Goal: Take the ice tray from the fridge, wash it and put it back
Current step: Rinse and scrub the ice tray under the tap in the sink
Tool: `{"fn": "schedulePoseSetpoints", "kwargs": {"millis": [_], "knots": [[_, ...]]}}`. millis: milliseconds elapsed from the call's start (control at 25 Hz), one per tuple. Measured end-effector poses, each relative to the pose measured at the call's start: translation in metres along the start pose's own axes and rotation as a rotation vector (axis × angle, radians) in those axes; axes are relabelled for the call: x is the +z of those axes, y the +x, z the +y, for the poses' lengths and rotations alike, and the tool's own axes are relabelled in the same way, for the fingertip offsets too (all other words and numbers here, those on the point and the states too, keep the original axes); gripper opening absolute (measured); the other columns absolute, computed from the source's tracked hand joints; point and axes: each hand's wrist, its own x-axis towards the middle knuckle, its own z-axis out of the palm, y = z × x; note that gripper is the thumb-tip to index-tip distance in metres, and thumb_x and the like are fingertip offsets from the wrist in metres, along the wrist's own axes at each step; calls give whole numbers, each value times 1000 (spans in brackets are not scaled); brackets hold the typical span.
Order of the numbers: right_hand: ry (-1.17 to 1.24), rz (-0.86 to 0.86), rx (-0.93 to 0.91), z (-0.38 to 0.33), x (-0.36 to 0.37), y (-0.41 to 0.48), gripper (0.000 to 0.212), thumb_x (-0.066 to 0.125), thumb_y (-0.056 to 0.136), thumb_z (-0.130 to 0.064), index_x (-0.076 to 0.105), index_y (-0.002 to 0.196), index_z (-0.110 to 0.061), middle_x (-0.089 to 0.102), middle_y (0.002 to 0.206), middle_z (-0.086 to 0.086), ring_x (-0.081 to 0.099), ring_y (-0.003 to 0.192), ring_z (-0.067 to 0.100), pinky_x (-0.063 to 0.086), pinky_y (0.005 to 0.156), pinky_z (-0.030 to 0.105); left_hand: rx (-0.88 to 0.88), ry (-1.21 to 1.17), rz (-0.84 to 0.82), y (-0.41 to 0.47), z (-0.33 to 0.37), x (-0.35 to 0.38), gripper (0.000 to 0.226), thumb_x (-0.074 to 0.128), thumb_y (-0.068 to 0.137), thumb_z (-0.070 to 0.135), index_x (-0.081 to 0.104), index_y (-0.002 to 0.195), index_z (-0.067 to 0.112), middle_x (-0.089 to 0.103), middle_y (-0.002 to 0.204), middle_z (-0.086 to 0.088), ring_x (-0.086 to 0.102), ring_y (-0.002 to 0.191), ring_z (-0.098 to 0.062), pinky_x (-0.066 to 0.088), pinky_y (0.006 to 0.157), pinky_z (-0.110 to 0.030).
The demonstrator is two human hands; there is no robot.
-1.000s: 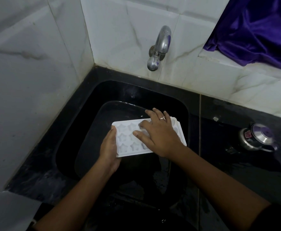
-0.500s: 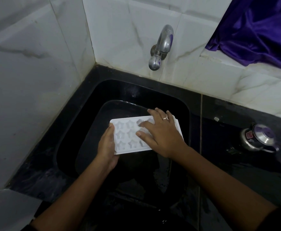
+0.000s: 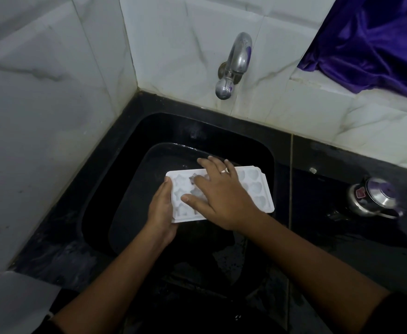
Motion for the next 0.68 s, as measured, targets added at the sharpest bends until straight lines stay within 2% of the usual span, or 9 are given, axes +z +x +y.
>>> {"fn": "schedulePoseSetpoints", "kwargs": {"millis": [80, 200, 320, 400, 480, 520, 600, 680], "knots": [[-2, 0, 11, 3, -1, 1, 63, 27, 101, -71, 67, 130, -33, 39, 163, 10, 23, 155, 30, 8, 127, 59, 0, 3, -5, -1, 1, -2, 51, 45, 109, 49, 67, 133, 9, 77, 121, -18, 78, 105, -34, 64, 85, -47], [5, 39, 69, -2, 1, 4, 65, 27, 100, -70, 71, 122, -28, 41, 161, 12, 26, 154, 31, 12, 125, 59, -8, -1, -6, -4, 1, 3, 47, 46, 110, 46, 69, 128, 9, 79, 115, -17, 79, 99, -31, 67, 75, -41], [-25, 13, 15, 0, 3, -1, 68, 25, 100, -72, 66, 133, -29, 40, 162, 11, 25, 155, 30, 10, 126, 60, -4, -6, 20, -4, 3, 2, 50, 46, 109, 48, 67, 133, 10, 78, 119, -18, 77, 107, -36, 65, 82, -46], [-34, 33, 23, 4, -1, 1, 62, 25, 101, -71, 70, 125, -34, 41, 162, 10, 24, 155, 30, 9, 126, 61, -12, -4, 2, -5, 4, 3, 50, 46, 109, 49, 67, 133, 10, 78, 118, -17, 77, 106, -35, 63, 84, -47], [-33, 52, 68, 0, -1, 5, 64, 26, 101, -70, 74, 117, -30, 42, 161, 11, 25, 155, 30, 11, 125, 61, -13, 12, 4, -6, 2, 5, 48, 45, 110, 47, 69, 129, 10, 80, 112, -16, 80, 95, -29, 65, 74, -41], [-38, 46, 70, -3, 1, 5, 67, 26, 101, -71, 73, 118, -27, 42, 161, 10, 26, 155, 30, 11, 125, 60, -9, 18, 1, -7, 2, 6, 48, 45, 110, 47, 69, 128, 10, 80, 111, -16, 81, 91, -27, 65, 67, -37], [-52, 24, 29, -2, 3, 1, 69, 24, 100, -73, 70, 127, -29, 42, 162, 10, 25, 155, 30, 10, 126, 60, -8, 16, 4, -5, 4, 4, 50, 45, 110, 48, 68, 133, 10, 80, 113, -16, 80, 95, -29, 65, 66, -36], [-57, 37, 15, 4, 0, 2, 63, 25, 101, -71, 71, 125, -35, 42, 161, 10, 25, 155, 30, 10, 126, 61, -17, 22, 12, -4, 4, 2, 50, 45, 110, 49, 68, 132, 11, 81, 108, -12, 81, 93, -28, 65, 64, -36]]}}
